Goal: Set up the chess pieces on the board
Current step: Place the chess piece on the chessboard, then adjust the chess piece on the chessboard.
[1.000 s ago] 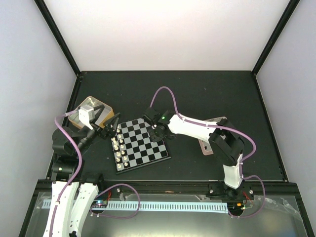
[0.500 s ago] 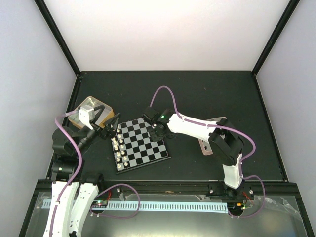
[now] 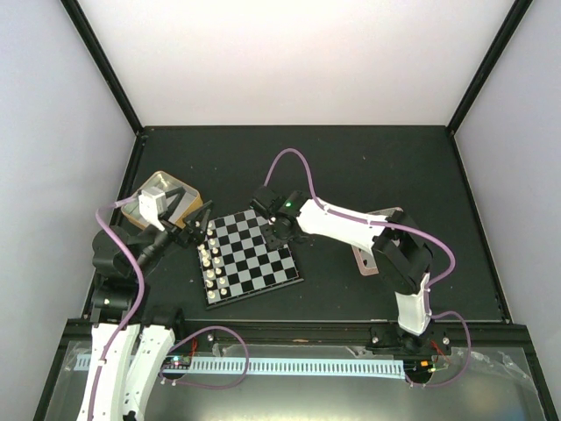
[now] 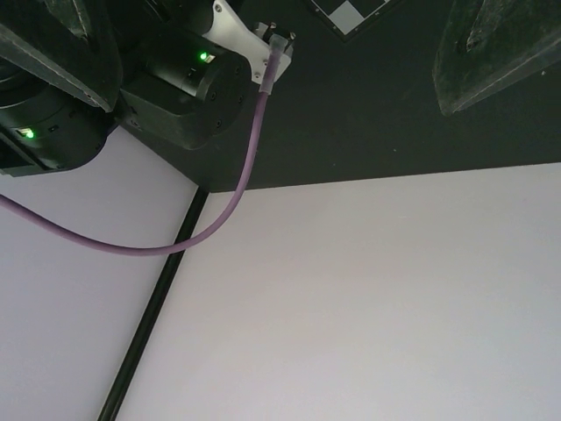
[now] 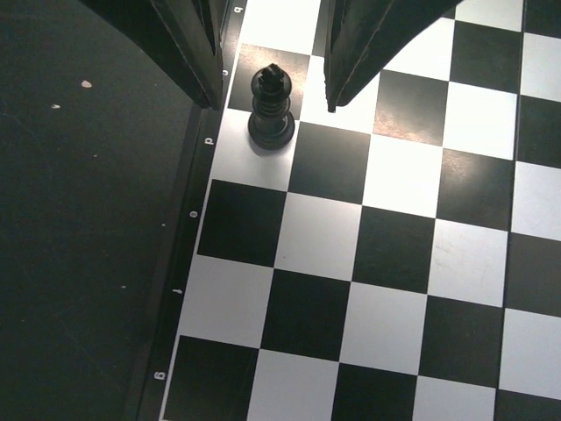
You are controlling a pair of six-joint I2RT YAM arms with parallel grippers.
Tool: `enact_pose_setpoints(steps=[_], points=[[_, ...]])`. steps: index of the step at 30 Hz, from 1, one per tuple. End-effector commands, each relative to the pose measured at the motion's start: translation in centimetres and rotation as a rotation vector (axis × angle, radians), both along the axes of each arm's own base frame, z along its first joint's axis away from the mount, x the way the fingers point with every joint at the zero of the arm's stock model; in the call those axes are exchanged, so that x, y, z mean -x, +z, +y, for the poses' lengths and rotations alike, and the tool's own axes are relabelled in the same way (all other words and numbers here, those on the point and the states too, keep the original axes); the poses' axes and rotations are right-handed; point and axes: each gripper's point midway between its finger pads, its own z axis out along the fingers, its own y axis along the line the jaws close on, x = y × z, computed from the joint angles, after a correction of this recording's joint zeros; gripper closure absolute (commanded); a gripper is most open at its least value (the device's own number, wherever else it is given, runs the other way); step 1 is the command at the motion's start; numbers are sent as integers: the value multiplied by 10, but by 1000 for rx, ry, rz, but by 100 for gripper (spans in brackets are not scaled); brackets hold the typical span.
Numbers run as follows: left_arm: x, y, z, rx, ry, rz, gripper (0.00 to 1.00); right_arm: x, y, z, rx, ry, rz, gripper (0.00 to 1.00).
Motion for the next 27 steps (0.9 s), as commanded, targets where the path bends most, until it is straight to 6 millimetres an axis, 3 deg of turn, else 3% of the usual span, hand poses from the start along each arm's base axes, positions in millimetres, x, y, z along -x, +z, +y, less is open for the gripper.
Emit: enact_pose_setpoints(steps=[1, 6, 15, 21, 27], points=[[12, 23, 9, 64, 49, -13, 1, -6, 23, -6, -7, -22, -63, 66], [15, 13, 21, 92, 127, 85, 1, -2, 34, -5, -128, -42, -34, 58], [15, -12, 25, 63, 154, 171, 1, -2, 28, -10, -272, -131, 35, 42], [5, -42, 31, 36, 198, 233, 1, -13, 28, -28, -459, -199, 51, 42], [-1, -58, 30, 56, 199, 245, 1, -14, 30, -33, -463, -125, 25, 44]])
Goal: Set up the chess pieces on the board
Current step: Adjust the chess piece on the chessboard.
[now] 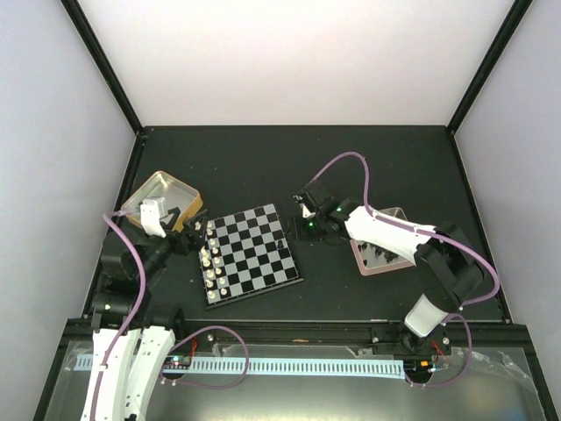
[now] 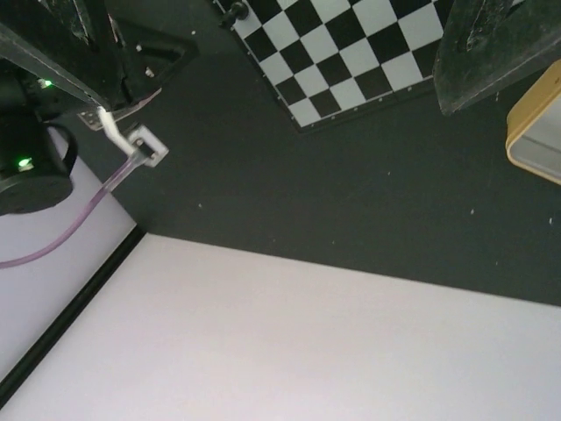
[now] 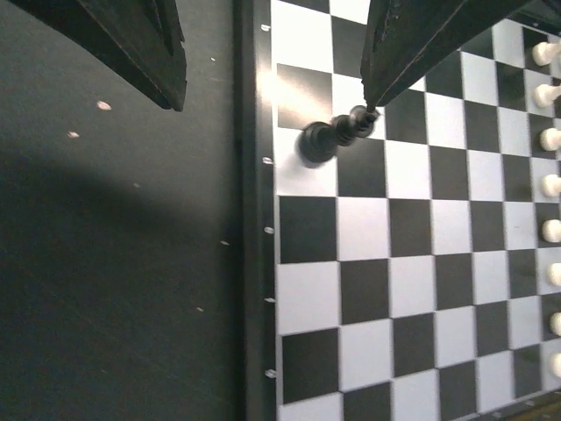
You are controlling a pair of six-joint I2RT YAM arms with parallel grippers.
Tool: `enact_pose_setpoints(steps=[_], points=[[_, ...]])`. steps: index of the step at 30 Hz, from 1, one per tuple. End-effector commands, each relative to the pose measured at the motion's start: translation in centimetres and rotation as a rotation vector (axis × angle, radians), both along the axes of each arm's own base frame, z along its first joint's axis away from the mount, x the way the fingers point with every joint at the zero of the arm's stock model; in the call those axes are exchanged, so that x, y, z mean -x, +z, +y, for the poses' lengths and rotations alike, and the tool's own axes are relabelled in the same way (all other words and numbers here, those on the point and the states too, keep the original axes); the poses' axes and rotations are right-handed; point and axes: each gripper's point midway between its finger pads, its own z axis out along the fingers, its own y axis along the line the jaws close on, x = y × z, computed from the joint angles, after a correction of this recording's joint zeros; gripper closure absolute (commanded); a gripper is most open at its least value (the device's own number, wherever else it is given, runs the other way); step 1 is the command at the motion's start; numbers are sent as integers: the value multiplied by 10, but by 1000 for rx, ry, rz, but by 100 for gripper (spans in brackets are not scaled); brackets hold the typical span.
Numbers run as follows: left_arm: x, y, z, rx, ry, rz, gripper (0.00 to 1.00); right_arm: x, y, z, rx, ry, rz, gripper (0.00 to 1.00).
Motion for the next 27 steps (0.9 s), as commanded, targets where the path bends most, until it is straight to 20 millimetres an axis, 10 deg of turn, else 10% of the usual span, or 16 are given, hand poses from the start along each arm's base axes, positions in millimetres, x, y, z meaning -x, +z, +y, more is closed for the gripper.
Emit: enact_pose_setpoints(steps=[1, 27], points=[[-1, -3, 4, 8, 26, -20, 1, -6, 27, 21, -103, 90, -85, 44], [0, -17, 10, -37, 53, -61, 1, -2, -27, 33, 210, 291, -75, 66]])
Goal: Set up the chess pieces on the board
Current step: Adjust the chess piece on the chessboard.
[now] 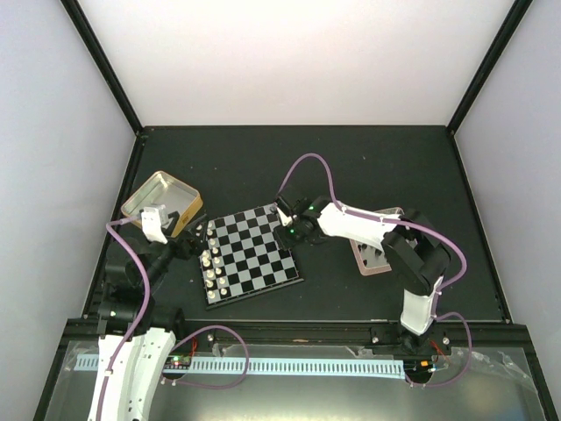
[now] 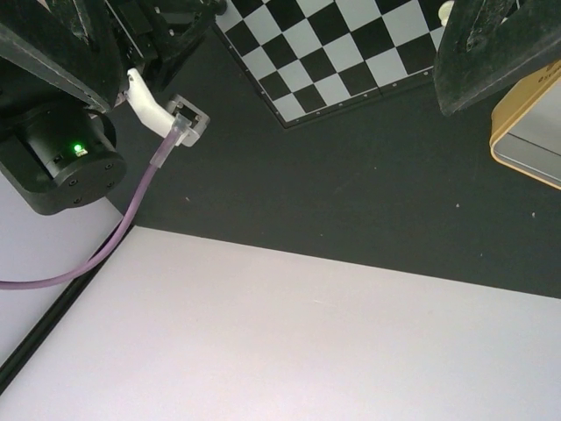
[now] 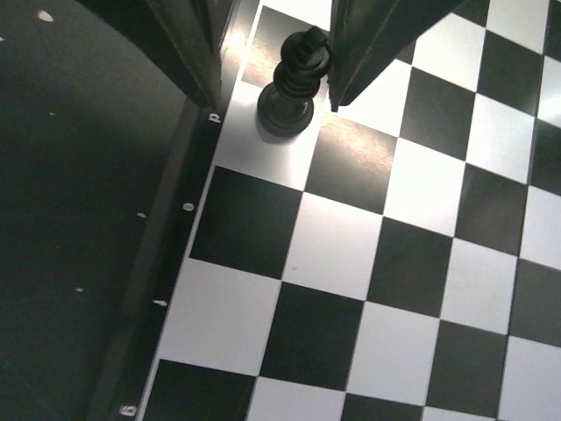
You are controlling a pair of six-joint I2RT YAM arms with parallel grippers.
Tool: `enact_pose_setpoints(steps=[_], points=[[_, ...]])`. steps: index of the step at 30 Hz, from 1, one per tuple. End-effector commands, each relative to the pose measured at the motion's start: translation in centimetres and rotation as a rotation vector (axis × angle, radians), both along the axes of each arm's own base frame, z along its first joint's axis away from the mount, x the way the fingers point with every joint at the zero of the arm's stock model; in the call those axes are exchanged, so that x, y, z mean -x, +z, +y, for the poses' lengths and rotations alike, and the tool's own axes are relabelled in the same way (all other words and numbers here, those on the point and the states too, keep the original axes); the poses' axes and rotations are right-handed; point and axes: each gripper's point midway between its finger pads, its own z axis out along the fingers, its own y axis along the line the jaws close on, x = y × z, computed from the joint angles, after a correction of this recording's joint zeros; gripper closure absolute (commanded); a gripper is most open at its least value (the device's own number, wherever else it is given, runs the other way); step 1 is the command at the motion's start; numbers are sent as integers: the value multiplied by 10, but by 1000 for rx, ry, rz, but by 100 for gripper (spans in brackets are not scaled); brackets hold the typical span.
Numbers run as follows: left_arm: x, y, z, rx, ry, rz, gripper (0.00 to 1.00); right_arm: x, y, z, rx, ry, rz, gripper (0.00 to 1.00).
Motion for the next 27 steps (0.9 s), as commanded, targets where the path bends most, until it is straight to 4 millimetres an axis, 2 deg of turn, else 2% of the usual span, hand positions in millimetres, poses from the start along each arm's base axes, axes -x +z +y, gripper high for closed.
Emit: enact_pose_setpoints(steps=[1, 5, 8, 16, 27], points=[[0, 5, 5, -14, 26, -27, 1, -6, 1, -7, 60, 0, -30, 69], [0, 5, 6, -15, 29, -28, 1, -4, -2, -10, 93, 2, -6, 84], [0, 5, 6, -16, 30, -26, 1, -6, 1, -5, 77, 8, -4, 90], [1, 5, 8, -18, 42, -27, 1, -15, 3, 3, 81, 9, -18, 92], [0, 2, 8, -19, 43, -16, 1, -20, 1, 0, 118, 10, -31, 92]])
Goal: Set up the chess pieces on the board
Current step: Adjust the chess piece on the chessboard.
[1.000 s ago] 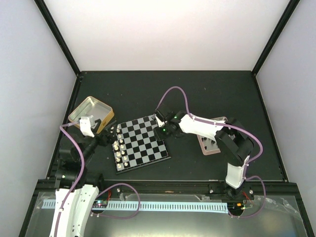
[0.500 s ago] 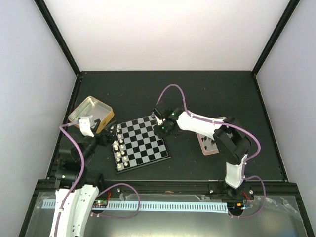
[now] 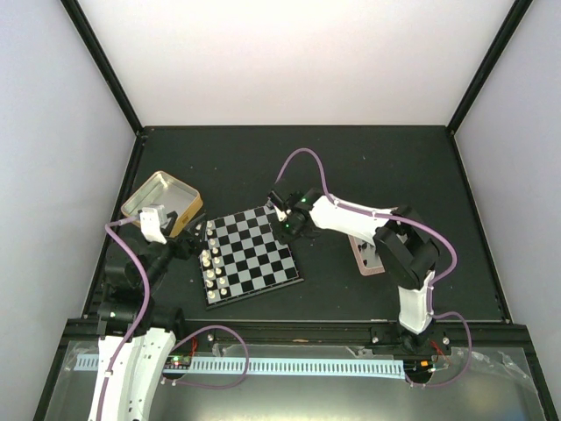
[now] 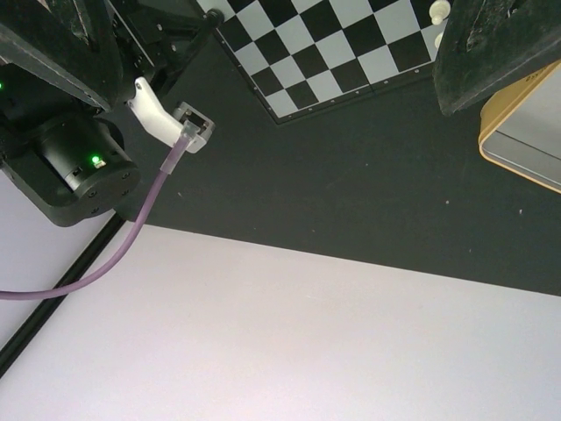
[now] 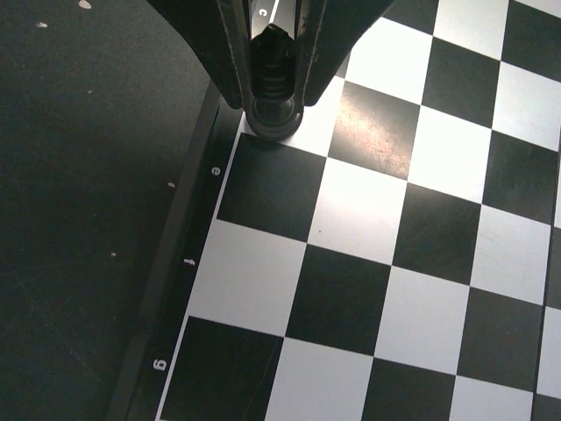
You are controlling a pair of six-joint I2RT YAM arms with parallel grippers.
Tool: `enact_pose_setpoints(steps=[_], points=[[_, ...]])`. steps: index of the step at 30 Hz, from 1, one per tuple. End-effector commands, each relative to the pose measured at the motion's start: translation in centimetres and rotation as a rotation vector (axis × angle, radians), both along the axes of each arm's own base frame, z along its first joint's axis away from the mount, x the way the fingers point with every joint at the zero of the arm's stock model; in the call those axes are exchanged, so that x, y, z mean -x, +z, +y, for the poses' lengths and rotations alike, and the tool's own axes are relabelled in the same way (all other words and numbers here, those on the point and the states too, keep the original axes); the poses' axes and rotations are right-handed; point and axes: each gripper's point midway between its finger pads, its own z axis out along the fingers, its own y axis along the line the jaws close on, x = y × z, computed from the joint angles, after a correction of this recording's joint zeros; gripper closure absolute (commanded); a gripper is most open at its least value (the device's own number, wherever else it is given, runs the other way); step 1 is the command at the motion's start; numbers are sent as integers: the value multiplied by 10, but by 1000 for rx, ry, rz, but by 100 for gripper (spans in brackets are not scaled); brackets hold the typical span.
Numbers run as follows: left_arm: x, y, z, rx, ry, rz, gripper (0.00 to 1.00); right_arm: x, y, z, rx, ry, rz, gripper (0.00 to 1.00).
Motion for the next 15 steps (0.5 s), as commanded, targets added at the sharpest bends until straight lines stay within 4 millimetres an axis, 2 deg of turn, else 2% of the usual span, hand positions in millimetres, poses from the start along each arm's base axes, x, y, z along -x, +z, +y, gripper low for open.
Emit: enact_pose_setpoints(steps=[1, 15], points=[[0, 1, 4, -13, 22, -9, 1, -5, -1, 0, 34, 13, -17, 92], [0, 2, 5, -14, 25, -9, 1, 12, -3, -1, 15, 47, 44, 92]])
